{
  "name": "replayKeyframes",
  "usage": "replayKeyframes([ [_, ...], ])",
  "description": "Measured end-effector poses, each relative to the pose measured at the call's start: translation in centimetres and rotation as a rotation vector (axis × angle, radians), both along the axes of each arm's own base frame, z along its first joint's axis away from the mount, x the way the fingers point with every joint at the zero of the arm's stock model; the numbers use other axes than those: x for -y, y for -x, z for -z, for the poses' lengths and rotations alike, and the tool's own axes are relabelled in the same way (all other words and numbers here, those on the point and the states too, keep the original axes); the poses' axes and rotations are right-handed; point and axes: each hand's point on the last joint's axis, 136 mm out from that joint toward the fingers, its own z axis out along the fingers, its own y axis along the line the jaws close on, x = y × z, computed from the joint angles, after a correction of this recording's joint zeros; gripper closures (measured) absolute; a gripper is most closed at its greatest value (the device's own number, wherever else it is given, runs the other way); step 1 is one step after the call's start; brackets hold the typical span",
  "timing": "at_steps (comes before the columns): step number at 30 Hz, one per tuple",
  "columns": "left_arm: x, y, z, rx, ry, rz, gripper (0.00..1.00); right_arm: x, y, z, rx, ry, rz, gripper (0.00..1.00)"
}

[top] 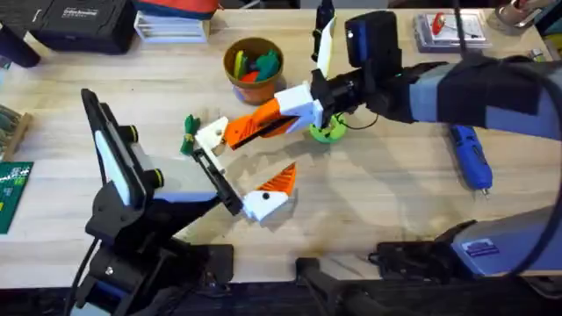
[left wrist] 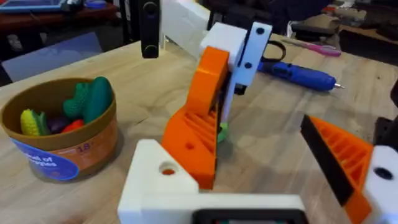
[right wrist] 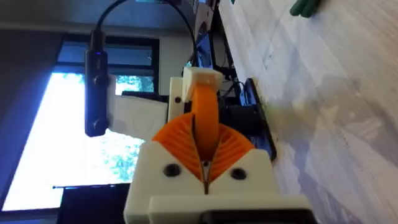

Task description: Pick up the gripper from the table and insert it into the empty holder that is missing its gripper. Then pick up a screw, insert it into the mounting hole, and use the screwdriver to tighten it. Finally, clean up the table by picking up the vegetable and placing it into the bucket.

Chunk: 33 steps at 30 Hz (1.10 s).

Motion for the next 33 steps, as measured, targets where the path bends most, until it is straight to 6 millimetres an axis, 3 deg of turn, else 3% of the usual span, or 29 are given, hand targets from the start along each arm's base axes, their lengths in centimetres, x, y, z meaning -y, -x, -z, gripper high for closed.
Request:
replayKeyframes([
  [24,-0.5,-0.5,0.1,-0.038,0.023,-0.034,0.015,-1.7,-0.9,1.1,-0.048,0.028,0.034,0.995],
  [33,0.5,0.8,0.1,-0.044,0.027,0.057,0.014,-2.5,0.1,1.0,-0.044,0.027,0.005,0.995],
])
